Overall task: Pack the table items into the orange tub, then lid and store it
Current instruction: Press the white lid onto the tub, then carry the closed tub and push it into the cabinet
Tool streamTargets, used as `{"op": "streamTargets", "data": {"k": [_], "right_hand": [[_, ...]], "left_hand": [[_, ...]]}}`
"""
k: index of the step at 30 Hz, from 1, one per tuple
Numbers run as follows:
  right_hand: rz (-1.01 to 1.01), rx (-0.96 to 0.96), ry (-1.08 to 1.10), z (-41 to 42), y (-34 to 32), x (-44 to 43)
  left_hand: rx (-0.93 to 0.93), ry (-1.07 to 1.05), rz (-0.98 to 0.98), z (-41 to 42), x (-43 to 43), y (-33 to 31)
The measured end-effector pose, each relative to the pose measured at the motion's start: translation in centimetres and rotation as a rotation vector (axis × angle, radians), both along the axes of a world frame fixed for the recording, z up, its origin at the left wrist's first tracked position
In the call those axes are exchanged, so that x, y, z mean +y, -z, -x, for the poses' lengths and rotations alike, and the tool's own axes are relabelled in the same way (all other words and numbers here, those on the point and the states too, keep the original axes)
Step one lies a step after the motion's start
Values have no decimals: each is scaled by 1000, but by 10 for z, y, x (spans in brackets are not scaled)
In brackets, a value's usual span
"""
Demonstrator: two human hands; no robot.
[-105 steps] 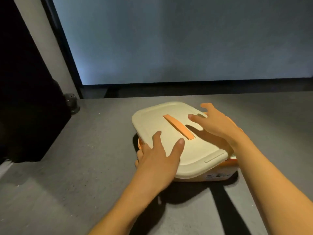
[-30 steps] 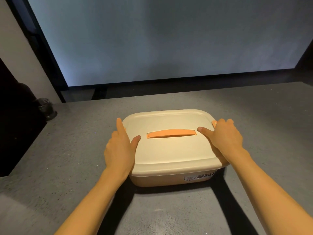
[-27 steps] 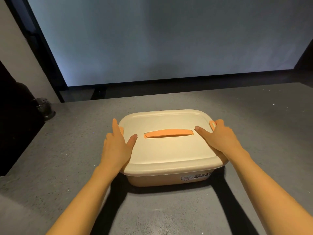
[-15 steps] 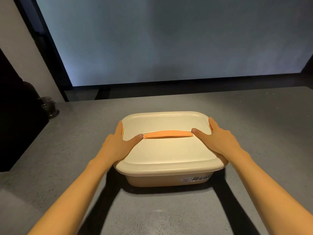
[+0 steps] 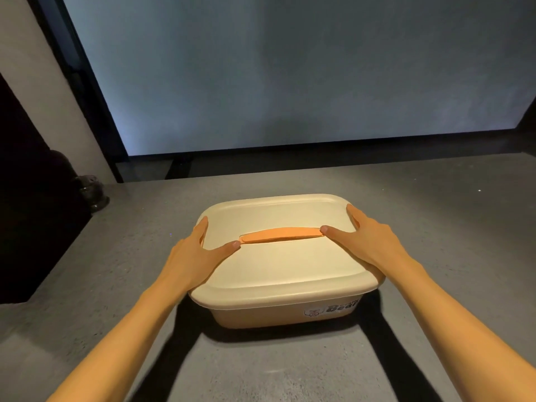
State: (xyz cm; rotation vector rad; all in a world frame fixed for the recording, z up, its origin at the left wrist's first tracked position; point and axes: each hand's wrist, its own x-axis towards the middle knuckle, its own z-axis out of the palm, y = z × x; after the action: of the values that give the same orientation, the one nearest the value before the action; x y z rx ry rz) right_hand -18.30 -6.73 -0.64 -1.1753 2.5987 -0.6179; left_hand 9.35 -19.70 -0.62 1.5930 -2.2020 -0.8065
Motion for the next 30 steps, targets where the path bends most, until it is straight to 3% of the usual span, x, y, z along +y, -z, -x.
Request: {"op": "streamTargets", "data": {"k": [8, 14, 22, 30], "right_hand": [[99, -20, -167, -15, -25, -26], [152, 18, -401, -27, -45, -25], [223, 70, -814, -75, -69, 21], [225, -37, -1373, -226, -80, 120]], "left_hand": [[-29, -164, 122, -30, 23, -37], [3, -377, 170, -51, 92, -50], [-54, -749, 202, -91, 250, -58], [-124, -1314, 236, -157, 480, -70]]}}
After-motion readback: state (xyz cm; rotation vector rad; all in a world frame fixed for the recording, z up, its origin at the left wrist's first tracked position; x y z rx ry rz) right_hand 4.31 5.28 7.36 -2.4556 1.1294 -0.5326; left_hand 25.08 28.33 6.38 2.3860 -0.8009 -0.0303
